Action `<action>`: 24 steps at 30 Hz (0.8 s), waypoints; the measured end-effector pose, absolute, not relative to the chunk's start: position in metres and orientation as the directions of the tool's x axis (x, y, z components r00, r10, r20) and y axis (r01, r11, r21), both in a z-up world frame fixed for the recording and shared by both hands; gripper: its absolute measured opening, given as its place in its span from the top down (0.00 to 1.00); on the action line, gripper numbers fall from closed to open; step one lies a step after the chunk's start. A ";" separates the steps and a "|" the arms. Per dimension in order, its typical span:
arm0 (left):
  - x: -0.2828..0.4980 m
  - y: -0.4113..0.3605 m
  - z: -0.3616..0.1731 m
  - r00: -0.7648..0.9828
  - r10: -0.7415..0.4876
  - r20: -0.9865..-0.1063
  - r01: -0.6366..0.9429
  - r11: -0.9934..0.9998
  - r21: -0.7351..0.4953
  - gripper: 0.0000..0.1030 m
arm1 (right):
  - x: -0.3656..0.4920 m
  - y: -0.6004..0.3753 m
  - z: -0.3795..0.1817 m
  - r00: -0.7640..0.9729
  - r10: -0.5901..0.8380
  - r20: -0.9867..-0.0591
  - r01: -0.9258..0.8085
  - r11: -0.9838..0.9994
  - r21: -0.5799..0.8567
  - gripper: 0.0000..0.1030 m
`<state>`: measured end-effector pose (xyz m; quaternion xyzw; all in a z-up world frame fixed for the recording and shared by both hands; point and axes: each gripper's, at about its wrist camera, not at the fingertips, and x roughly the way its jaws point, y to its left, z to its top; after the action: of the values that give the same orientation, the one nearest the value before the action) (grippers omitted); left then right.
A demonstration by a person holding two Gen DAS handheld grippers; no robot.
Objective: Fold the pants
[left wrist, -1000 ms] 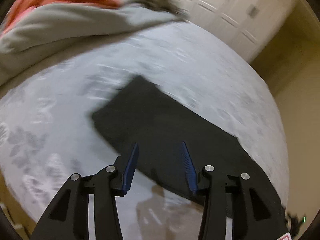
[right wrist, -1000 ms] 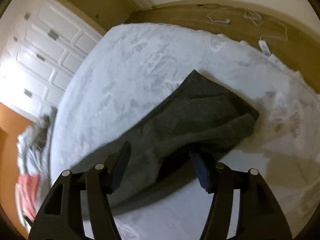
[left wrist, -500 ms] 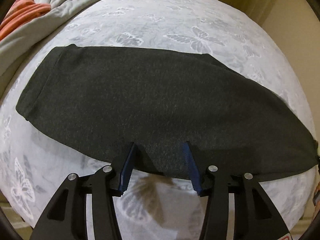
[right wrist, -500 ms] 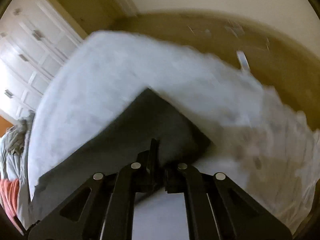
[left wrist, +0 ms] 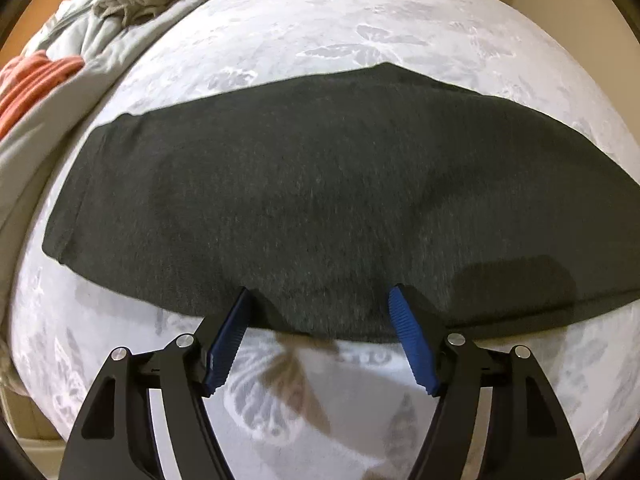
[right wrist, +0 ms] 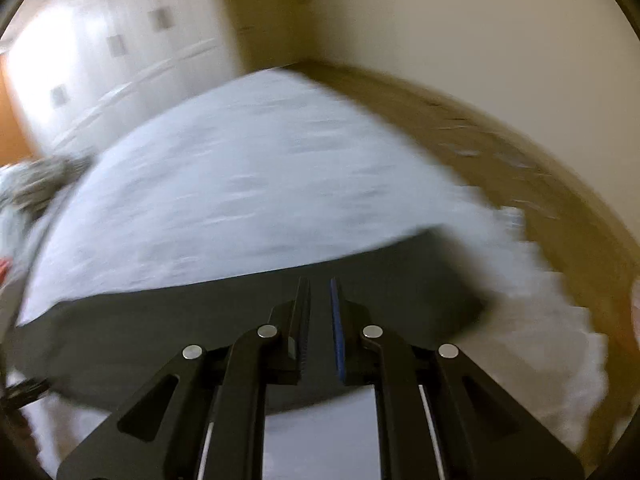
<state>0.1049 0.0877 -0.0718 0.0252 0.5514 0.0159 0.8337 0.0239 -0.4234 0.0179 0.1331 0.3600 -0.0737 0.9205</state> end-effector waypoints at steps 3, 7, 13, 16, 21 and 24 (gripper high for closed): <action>0.103 0.106 -0.072 0.336 -0.050 -0.940 -0.037 0.997 -0.066 0.33 | 0.054 -0.344 0.016 0.698 0.055 -0.714 0.046 0.991 0.122 0.90; 0.097 0.137 -0.071 0.320 -0.208 -0.924 -0.119 0.959 -0.257 0.34 | 0.096 -0.245 0.015 0.648 0.212 -0.731 -0.170 0.977 0.132 0.90; 0.095 0.146 -0.076 0.305 -0.240 -0.922 -0.070 0.959 -0.273 0.34 | 0.171 -0.117 0.010 0.603 0.296 -0.741 -0.336 0.937 0.101 0.40; 0.089 0.129 -0.078 0.308 -0.166 -0.937 0.019 0.986 -0.168 0.33 | 0.207 -0.066 -0.004 0.578 0.268 -0.771 -0.379 0.925 0.037 0.52; 0.081 0.109 -0.081 0.330 -0.067 -0.942 0.084 0.996 -0.042 0.33 | 0.260 -0.010 -0.067 0.513 0.087 -0.854 -0.377 0.916 -0.134 0.99; 0.082 0.115 -0.079 0.311 -0.109 -0.944 0.083 0.993 -0.088 0.33 | 0.276 -0.006 -0.069 0.581 0.004 -0.814 -0.310 0.925 -0.217 1.00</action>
<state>0.0823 0.1147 -0.0794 -0.0113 0.5841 -0.0594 0.8094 0.2757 -0.0064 -0.0690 -0.1708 0.4488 0.0901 0.8725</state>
